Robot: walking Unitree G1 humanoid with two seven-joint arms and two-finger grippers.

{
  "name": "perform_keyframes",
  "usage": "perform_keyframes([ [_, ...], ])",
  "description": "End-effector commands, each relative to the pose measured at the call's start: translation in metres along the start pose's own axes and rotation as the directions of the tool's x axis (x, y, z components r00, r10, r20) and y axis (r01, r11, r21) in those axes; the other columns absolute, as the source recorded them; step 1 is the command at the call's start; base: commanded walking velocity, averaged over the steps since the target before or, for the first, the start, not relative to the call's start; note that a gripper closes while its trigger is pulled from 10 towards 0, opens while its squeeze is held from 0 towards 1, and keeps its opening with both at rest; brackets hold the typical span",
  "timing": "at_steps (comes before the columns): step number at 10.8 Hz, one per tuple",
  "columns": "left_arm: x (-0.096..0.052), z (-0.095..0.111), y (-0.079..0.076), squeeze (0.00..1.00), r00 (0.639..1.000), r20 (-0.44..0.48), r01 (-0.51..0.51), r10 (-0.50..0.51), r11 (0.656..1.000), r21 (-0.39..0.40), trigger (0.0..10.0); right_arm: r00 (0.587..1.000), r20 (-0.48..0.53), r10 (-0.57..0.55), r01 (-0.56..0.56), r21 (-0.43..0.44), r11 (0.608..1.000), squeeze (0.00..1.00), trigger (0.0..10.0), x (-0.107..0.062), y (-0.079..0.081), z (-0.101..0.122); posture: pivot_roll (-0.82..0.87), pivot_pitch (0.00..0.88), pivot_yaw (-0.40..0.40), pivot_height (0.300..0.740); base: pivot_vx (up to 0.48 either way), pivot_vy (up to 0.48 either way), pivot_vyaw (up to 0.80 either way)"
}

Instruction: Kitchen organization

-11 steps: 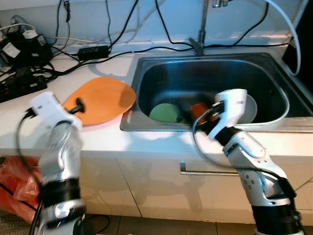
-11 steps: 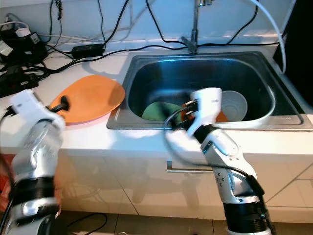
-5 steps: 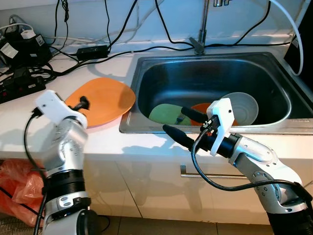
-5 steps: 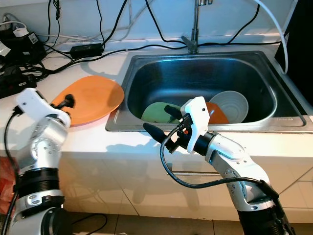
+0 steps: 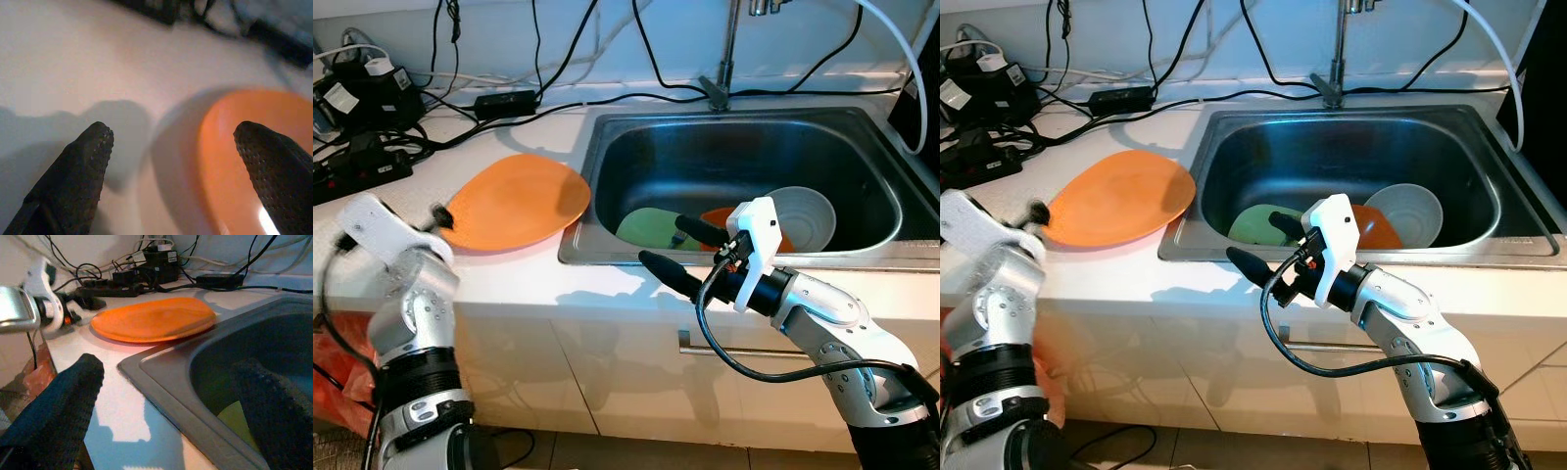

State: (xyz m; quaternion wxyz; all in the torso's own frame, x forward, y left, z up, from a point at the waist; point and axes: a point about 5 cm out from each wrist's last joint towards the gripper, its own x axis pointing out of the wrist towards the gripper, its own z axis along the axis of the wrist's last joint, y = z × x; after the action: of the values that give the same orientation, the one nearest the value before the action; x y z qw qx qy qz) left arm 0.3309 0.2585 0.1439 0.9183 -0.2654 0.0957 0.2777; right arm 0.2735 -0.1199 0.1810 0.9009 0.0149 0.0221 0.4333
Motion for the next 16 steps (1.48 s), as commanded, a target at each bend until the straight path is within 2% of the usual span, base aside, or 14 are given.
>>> perform_keyframes([
  [1,0.003,-0.021,-0.003,0.00,0.991,-0.129,0.026,-0.028,0.999,-0.018,10.0,1.000,0.005,0.020,-0.020,0.000,1.000,1.00,10.0,0.001,0.003,0.003,0.07,0.051,0.135,0.740,0.000,0.000,0.00],
  [2,0.003,-0.035,-0.015,0.00,0.970,-0.210,0.115,-0.123,0.992,-0.049,10.0,1.000,0.011,0.028,-0.027,-0.005,1.000,1.00,10.0,0.001,0.004,0.005,0.07,0.051,0.135,0.740,0.000,0.000,0.00],
  [4,0.004,-0.038,-0.025,0.00,0.954,-0.239,0.177,-0.183,0.983,-0.047,10.0,0.999,0.007,0.050,-0.050,-0.008,0.999,1.00,10.0,-0.001,0.004,0.008,0.06,0.048,0.139,0.740,0.000,0.000,0.00],
  [5,0.006,-0.039,-0.035,0.00,0.923,-0.288,0.226,-0.256,0.965,-0.133,10.0,0.996,-0.004,0.087,-0.087,-0.010,0.996,1.00,10.0,-0.004,0.005,0.010,0.05,0.045,0.140,0.740,0.000,0.000,0.00],
  [6,0.007,-0.040,-0.036,0.00,0.915,-0.302,0.215,-0.267,0.957,-0.196,9.8,0.996,-0.008,0.091,-0.091,-0.014,0.996,1.00,10.0,-0.005,0.005,0.010,0.05,0.042,0.140,0.740,0.000,0.000,0.00],
  [7,0.009,-0.039,-0.036,0.00,0.914,-0.302,0.185,-0.272,0.940,-0.285,4.0,0.996,-0.013,0.093,-0.093,-0.021,0.995,1.00,10.0,-0.005,0.004,0.010,0.05,0.042,0.138,0.740,0.000,0.000,0.00],
  [8,0.011,-0.035,-0.036,0.00,0.913,-0.279,0.175,-0.299,0.902,-0.395,0.0,0.995,-0.018,0.094,-0.094,-0.027,0.995,1.00,10.0,-0.007,0.004,0.011,0.05,0.041,0.137,0.740,0.000,0.000,0.00],
  [10,0.013,-0.028,-0.037,0.00,0.907,-0.253,0.184,-0.336,0.858,-0.480,0.0,0.995,-0.026,0.095,-0.096,-0.028,0.995,1.00,10.0,-0.008,0.003,0.010,0.05,0.041,0.137,0.740,0.000,0.000,0.00],
  [12,0.013,-0.026,-0.039,0.00,0.901,-0.242,0.194,-0.360,0.833,-0.518,0.0,0.995,-0.030,0.095,-0.096,-0.026,0.995,1.00,10.0,-0.006,0.004,0.007,0.06,0.042,0.139,0.740,0.000,0.000,0.00],
  [16,0.014,-0.026,-0.038,0.00,0.896,-0.241,0.197,-0.372,0.821,-0.535,0.0,0.995,-0.033,0.096,-0.096,-0.023,0.995,1.00,10.0,-0.006,0.005,0.004,0.05,0.044,0.143,0.740,0.000,0.000,0.00],
])
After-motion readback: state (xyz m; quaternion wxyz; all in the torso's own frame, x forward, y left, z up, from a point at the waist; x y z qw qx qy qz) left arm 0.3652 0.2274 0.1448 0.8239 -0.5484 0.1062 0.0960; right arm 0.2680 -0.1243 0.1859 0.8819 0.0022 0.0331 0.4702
